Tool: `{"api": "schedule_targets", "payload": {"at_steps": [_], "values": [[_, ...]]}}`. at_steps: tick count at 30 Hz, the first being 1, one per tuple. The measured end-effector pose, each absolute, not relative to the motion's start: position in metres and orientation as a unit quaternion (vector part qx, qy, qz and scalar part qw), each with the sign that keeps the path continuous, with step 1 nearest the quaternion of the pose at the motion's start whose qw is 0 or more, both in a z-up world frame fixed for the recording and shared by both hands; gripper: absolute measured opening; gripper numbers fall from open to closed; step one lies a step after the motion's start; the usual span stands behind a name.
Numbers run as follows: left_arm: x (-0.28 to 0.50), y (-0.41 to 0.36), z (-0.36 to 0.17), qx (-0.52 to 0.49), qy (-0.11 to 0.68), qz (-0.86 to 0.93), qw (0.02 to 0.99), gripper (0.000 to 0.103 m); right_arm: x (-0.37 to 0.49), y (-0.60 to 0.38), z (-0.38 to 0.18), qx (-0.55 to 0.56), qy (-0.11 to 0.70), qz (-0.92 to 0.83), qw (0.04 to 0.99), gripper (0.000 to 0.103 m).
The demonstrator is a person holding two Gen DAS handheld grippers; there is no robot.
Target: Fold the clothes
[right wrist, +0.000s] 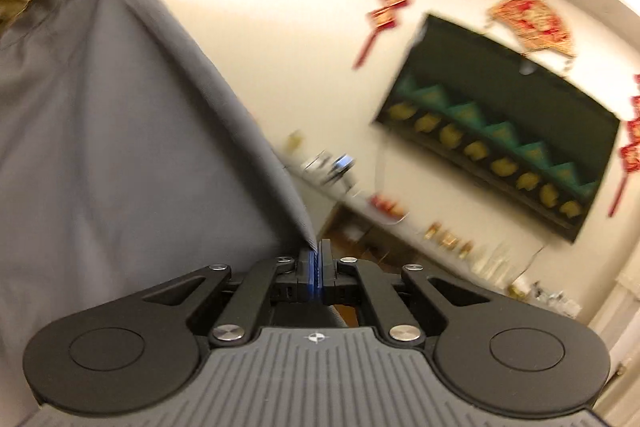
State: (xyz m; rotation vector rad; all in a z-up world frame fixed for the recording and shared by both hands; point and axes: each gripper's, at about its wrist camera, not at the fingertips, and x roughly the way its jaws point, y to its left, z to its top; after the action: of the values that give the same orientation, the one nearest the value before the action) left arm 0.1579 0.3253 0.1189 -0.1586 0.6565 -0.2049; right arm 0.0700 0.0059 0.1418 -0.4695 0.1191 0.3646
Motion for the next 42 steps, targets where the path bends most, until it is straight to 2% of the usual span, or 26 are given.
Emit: {"api": "schedule_targets", "payload": {"at_steps": [1,2,3,4,5,6,9,12,14,16,18,21,24,26,28,29,30,31,32,33,34,35,39,40,41,42], "values": [[0.175,0.326,0.127,-0.073,0.318,-0.079,0.942,0.012,0.101,0.013,0.145,-0.235,0.07,0.162,0.956,0.007],[0.192,0.326,0.135,-0.069,0.314,-0.059,0.945,0.021,0.133,0.017,0.142,-0.246,0.095,0.144,0.954,0.014],[0.21,0.327,0.143,-0.064,0.31,-0.038,0.948,0.021,0.162,0.016,0.133,-0.253,0.136,0.121,0.95,0.04],[0.226,0.328,0.15,-0.061,0.306,-0.018,0.95,0.02,0.183,0.007,0.122,-0.241,0.184,0.104,0.947,0.056],[0.211,0.337,0.136,-0.098,0.303,-0.032,0.947,0.027,0.192,-0.01,0.115,-0.211,0.216,0.1,0.948,0.058],[0.197,0.346,0.123,-0.135,0.299,-0.046,0.943,0.044,0.188,-0.033,0.11,-0.17,0.229,0.1,0.953,0.06],[0.136,0.37,0.085,-0.198,0.287,-0.078,0.934,0.068,0.14,-0.113,0.089,-0.097,0.244,0.118,0.958,0.077],[0.079,0.375,0.054,-0.169,0.328,-0.08,0.926,0.073,0.075,-0.186,0.059,-0.086,0.274,0.121,0.95,0.083],[0.049,0.374,0.037,-0.152,0.355,-0.078,0.919,0.08,0.035,-0.214,0.044,-0.078,0.294,0.109,0.946,0.083],[0.023,0.368,0.02,-0.142,0.376,-0.079,0.912,0.082,-0.004,-0.243,0.029,-0.069,0.314,0.096,0.942,0.084],[0.01,0.365,0.005,-0.162,0.398,-0.097,0.898,0.096,-0.044,-0.272,0.014,-0.06,0.334,0.083,0.937,0.088],[0.01,0.348,-0.016,-0.173,0.438,-0.105,0.876,0.097,-0.067,-0.269,0.006,-0.047,0.336,0.116,0.934,0.094],[0.018,0.322,-0.031,-0.169,0.467,-0.105,0.862,0.099,-0.064,-0.236,-0.006,-0.085,0.349,0.167,0.918,0.095],[0.021,0.309,-0.036,-0.15,0.471,-0.101,0.863,0.097,-0.066,-0.219,-0.014,-0.125,0.353,0.192,0.907,0.095],[0.026,0.301,-0.036,-0.136,0.469,-0.103,0.866,0.078,-0.071,-0.205,-0.023,-0.165,0.356,0.209,0.896,0.095],[0.028,0.297,-0.037,-0.128,0.468,-0.103,0.868,0.048,-0.074,-0.201,-0.026,-0.181,0.356,0.211,0.892,0.095],[0.03,0.294,-0.037,-0.121,0.467,-0.104,0.87,0.027,-0.077,-0.198,-0.03,-0.197,0.356,0.213,0.888,0.095],[0.033,0.29,-0.037,-0.114,0.466,-0.105,0.871,0.021,-0.075,-0.195,-0.031,-0.206,0.357,0.211,0.886,0.093],[0.037,0.286,-0.03,-0.102,0.457,-0.108,0.877,0.01,-0.071,-0.194,-0.03,-0.212,0.358,0.206,0.885,0.09],[0.035,0.283,-0.017,-0.08,0.439,-0.106,0.888,0.008,-0.069,-0.197,-0.029,-0.211,0.36,0.196,0.887,0.067],[0.024,0.287,0.007,-0.073,0.395,-0.11,0.909,0.008,-0.068,-0.203,-0.028,-0.207,0.362,0.183,0.89,0.026],[0.013,0.29,0.032,-0.065,0.35,-0.114,0.927,0.007,-0.066,-0.209,-0.027,-0.203,0.364,0.17,0.893,0.017],[-0.038,0.328,0.097,-0.028,0.219,-0.105,0.97,0.011,-0.059,-0.229,-0.024,-0.185,0.368,0.117,0.904,0.01],[-0.034,0.334,0.087,0.001,0.26,-0.087,0.962,0.015,-0.057,-0.233,-0.024,-0.18,0.367,0.103,0.907,0.009],[-0.025,0.346,0.066,0.01,0.33,-0.06,0.942,0.026,-0.057,-0.237,-0.024,-0.178,0.369,0.095,0.907,0.007],[-0.017,0.357,0.045,0.019,0.398,-0.031,0.917,0.028,-0.057,-0.241,-0.025,-0.177,0.372,0.089,0.907,0.007]]}}
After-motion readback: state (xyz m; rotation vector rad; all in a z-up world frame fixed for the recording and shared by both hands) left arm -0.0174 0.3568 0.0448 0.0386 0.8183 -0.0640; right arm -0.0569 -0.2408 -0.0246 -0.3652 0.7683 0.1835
